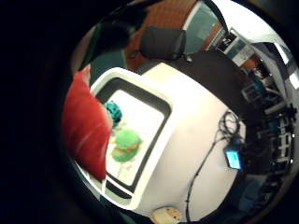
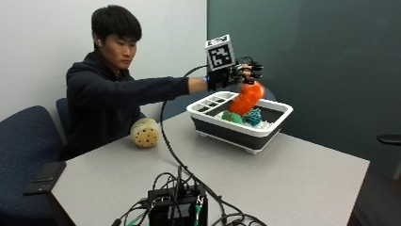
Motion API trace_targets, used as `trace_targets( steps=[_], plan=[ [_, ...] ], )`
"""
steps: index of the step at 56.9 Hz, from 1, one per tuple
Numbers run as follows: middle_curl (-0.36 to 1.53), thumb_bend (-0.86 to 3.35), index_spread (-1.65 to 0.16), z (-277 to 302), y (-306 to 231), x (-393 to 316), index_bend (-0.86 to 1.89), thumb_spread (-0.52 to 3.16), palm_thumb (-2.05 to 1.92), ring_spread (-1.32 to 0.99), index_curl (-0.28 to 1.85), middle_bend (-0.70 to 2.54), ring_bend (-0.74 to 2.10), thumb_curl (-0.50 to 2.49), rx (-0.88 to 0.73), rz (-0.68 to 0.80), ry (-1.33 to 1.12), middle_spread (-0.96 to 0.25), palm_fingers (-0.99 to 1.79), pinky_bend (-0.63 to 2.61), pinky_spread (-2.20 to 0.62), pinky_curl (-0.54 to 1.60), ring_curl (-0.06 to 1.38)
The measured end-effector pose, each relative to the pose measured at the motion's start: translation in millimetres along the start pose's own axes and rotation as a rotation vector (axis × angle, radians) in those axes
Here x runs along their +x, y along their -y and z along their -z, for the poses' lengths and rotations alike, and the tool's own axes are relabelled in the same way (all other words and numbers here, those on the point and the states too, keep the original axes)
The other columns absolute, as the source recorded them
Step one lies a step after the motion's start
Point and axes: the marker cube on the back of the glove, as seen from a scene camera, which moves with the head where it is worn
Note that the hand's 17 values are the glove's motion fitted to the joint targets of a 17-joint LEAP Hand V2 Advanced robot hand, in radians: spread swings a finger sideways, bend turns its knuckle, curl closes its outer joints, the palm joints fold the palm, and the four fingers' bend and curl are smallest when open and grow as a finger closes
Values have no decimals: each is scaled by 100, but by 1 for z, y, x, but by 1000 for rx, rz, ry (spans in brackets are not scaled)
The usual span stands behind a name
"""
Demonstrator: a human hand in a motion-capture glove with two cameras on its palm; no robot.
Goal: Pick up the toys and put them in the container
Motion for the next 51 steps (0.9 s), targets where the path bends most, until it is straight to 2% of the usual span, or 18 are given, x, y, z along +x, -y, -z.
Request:
trace_targets(
  steps=[3, 8, 16, 22, 27, 31, 43, 47, 50, 51],
  plan=[
    [51, -2, -26, 2, -7, 2, 34, 134, 26, -18, 16, 30, 75, 42, 2, 10, -12, -9, -42, 119, -19, 43, 46],
    [46, -2, -26, 24, -28, 19, 29, 134, 22, -12, 18, 17, 56, 39, -22, -6, 63, -6, -31, 107, -13, 36, 35],
    [41, -2, -26, 65, -78, 72, 20, 133, 19, -8, 22, 14, 45, 36, -86, -64, 204, -3, -20, 97, -8, 31, 30],
    [38, -2, -26, 66, -145, 75, 17, 133, 16, -6, 24, 15, 40, 34, -204, 18, 205, -2, -16, 93, -6, 29, 29],
    [37, -3, -26, 49, -217, 65, 15, 131, 13, -5, 25, 16, 35, 32, -360, 131, 173, -2, -16, 91, -5, 27, 28],
    [36, -3, -26, 32, -268, 74, 14, 126, 10, -3, 26, 14, 31, 32, -494, 151, 142, -1, -20, 91, -4, 27, 27],
    [30, -2, -28, -34, -362, 89, 12, 114, 10, 0, 25, 9, 16, 32, -807, 180, 36, -2, -27, 99, -1, 28, 24],
    [27, -1, -30, -53, -378, 85, 12, 111, 13, 2, 24, 7, 16, 33, -771, 222, 19, -2, -23, 111, 1, 31, 23],
    [24, 5, -30, -57, -378, 82, 13, 114, 24, 2, 24, 7, 22, 35, -661, 244, 23, -2, -10, 123, 0, 33, 25],
    [24, 10, -31, -57, -377, 82, 14, 117, 33, 2, 24, 10, 31, 37, -622, 248, 26, -2, 5, 125, -2, 34, 27]
  ],
)
